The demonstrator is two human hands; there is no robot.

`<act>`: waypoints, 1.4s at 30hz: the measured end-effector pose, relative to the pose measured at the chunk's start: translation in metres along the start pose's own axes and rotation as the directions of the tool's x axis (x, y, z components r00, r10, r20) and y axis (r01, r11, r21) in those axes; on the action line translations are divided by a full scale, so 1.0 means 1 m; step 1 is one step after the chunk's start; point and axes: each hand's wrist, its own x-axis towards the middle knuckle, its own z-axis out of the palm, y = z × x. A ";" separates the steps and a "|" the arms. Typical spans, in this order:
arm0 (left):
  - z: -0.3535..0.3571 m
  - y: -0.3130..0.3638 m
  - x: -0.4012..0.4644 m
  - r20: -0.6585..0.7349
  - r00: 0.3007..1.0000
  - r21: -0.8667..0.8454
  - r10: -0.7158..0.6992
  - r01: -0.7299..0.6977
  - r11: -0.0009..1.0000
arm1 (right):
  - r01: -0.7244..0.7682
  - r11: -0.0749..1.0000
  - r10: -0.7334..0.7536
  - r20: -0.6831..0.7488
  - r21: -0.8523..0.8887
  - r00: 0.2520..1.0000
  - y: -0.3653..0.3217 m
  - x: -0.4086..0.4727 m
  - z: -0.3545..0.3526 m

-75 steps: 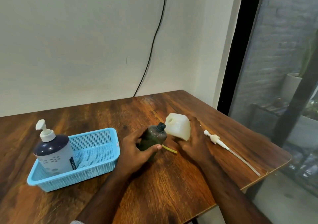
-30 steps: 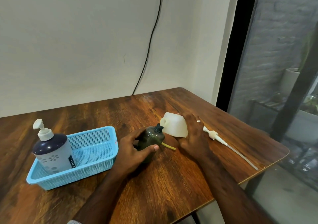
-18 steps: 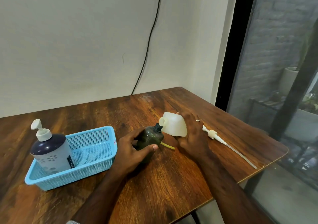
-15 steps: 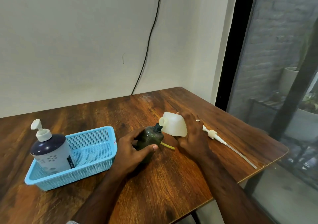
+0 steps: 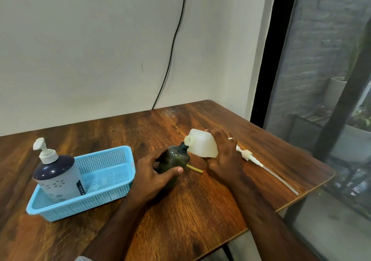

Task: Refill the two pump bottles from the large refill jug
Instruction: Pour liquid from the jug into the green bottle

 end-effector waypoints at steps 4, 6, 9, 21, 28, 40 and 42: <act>0.000 0.001 -0.001 -0.010 1.000 0.007 -0.005 0.005 1.000 | -0.006 1.000 0.006 0.009 -0.001 1.000 -0.001 0.000 0.000; 0.001 0.001 -0.001 -0.012 1.000 0.009 -0.008 0.008 1.000 | -0.004 1.000 0.004 0.012 -0.001 1.000 0.000 -0.001 -0.001; 0.000 0.001 0.000 -0.003 1.000 0.009 -0.002 0.002 1.000 | -0.012 1.000 0.012 0.015 -0.008 1.000 -0.001 0.000 -0.001; 0.000 -0.004 0.001 0.003 1.000 0.021 -0.015 0.014 1.000 | -0.005 1.000 0.005 0.001 -0.013 1.000 -0.002 0.001 -0.001; 0.001 -0.002 0.001 -0.009 1.000 0.010 -0.004 0.005 1.000 | 0.019 1.000 -0.018 -0.036 0.003 0.999 -0.004 0.000 -0.002; 0.000 -0.002 0.000 0.012 1.000 -0.005 -0.018 0.018 1.000 | -0.002 1.000 0.002 -0.007 -0.028 1.000 0.001 0.002 0.000; 0.000 -0.002 0.000 0.013 1.000 -0.002 -0.020 0.020 1.000 | 0.004 1.000 -0.005 -0.023 -0.022 1.000 0.001 0.002 0.000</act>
